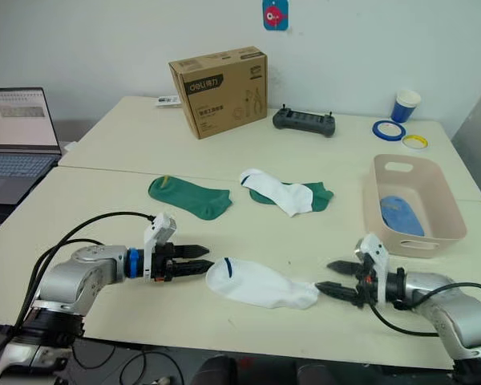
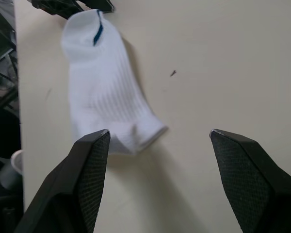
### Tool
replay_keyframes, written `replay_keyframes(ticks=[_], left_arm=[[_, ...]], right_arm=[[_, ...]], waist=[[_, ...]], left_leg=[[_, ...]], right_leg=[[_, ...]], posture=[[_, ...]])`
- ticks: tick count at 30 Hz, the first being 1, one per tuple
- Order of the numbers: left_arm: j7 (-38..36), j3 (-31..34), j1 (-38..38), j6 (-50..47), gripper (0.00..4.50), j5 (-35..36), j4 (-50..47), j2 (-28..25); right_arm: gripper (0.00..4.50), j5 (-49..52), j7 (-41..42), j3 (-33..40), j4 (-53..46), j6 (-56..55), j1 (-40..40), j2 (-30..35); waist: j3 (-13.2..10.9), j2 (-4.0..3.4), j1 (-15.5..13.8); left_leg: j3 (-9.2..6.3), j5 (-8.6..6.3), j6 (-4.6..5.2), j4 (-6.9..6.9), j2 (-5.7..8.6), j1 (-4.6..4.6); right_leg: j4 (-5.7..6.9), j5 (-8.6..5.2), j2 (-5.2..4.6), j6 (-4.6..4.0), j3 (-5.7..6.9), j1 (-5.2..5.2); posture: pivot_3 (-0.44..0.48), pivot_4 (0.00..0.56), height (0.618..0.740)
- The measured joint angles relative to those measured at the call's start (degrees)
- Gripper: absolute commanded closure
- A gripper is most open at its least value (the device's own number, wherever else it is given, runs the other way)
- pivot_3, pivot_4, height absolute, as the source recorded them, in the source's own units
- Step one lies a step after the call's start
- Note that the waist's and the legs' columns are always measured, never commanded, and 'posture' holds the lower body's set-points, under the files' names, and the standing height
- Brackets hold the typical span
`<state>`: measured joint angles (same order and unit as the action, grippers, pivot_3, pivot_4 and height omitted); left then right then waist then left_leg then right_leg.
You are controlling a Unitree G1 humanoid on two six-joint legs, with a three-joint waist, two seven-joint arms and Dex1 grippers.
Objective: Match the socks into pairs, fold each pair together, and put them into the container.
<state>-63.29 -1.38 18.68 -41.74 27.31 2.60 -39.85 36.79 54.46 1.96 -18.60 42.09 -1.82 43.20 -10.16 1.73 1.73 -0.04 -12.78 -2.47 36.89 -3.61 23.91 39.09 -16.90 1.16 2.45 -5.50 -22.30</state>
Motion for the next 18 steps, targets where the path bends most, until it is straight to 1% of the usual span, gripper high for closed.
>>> replay_keyframes(ticks=[6,12,18], left_arm=[[2.86,0.69,-5.07,-1.76,1.37,1.55,-6.21,0.37],[5.05,1.43,-5.3,-4.05,1.37,3.08,-7.51,1.07],[4.46,1.93,-5.03,-5.3,1.37,4.94,-8.59,0.43]], right_arm=[[0.98,5.93,-3.82,3.14,-4.55,8.44,3.48,-0.33],[0.98,7.63,-6.98,3.17,-6.04,11.91,3.37,-1.43],[0.98,9.82,-8.64,3.64,-6.03,13.75,2.24,-2.68]], waist=[[0.01,0.02,0.16],[0.02,0.01,0.15],[0.02,0.01,0.14]], left_leg=[[0.05,0.01,-0.01,0.07,-0.01,-0.11],[0.09,0.01,-0.01,0.07,0.01,-0.09],[0.06,0.01,-0.01,-0.01,-0.01,-0.06]], right_leg=[[0.0,0.13,-0.01,-0.05,-0.07,0.05],[-0.03,0.17,-0.01,-0.04,-0.1,0.03],[-0.04,0.13,0.03,-0.09,-0.07,-0.02]], posture=[[0.0,0.15,0.74],[0.0,0.15,0.74],[0.0,0.15,0.74]])
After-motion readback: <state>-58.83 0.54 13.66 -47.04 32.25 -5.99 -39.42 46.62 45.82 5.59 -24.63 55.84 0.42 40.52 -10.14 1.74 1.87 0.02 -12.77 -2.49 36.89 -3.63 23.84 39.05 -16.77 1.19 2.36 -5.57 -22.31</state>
